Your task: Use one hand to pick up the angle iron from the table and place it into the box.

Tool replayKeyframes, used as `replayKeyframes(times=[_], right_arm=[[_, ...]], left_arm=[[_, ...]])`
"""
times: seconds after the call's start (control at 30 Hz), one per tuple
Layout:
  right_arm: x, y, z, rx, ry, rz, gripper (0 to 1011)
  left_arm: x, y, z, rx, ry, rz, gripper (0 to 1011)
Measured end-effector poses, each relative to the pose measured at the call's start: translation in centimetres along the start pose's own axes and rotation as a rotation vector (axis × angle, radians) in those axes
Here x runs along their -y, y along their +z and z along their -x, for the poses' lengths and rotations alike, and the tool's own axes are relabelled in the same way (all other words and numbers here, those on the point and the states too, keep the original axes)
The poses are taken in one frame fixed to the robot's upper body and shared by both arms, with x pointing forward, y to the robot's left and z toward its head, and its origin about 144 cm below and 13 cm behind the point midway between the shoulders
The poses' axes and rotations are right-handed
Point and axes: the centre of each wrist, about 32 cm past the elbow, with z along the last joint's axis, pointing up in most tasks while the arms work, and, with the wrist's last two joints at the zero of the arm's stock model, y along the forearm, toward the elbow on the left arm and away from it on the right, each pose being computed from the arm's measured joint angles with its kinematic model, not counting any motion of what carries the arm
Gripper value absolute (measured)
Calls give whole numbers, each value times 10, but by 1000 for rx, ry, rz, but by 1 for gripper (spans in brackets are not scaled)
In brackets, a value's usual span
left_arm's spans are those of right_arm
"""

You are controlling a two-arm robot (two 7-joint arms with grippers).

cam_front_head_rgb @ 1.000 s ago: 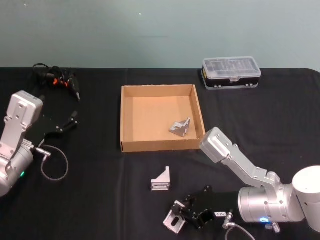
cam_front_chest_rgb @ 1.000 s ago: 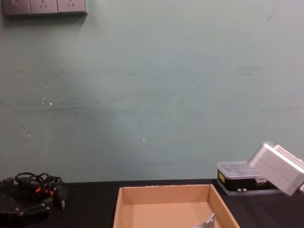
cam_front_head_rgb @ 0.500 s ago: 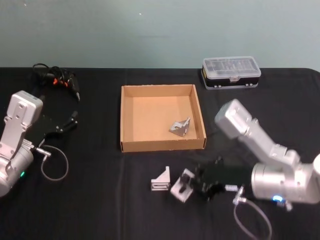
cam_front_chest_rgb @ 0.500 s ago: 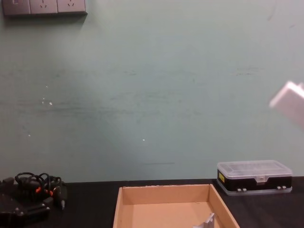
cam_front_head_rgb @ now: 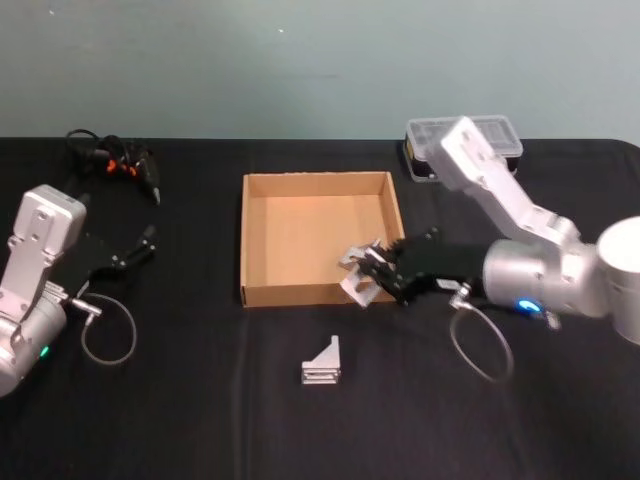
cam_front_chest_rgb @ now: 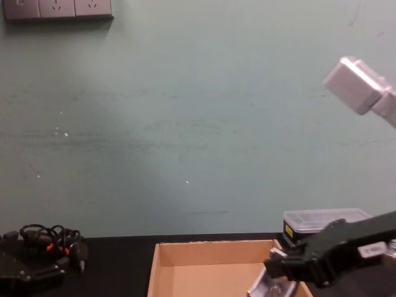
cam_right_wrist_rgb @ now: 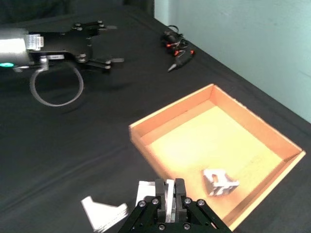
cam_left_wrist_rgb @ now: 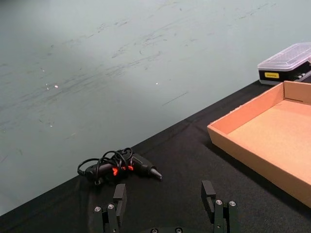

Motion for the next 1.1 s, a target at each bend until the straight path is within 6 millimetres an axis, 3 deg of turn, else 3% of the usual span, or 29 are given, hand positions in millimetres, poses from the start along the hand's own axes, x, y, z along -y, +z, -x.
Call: replayKeyframes(times=[0.33,0.73,1.1], right_arm=[[-52,1,-30,-27,3,7,127],[-87,6,-45,-49,14,17,127],[-112,-1,-48,-59,9,53,127]], left_arm=[[0,0,0,0,0,0,1011],[0,0,0,0,0,0,1011],[0,0,0,0,0,0,1011]])
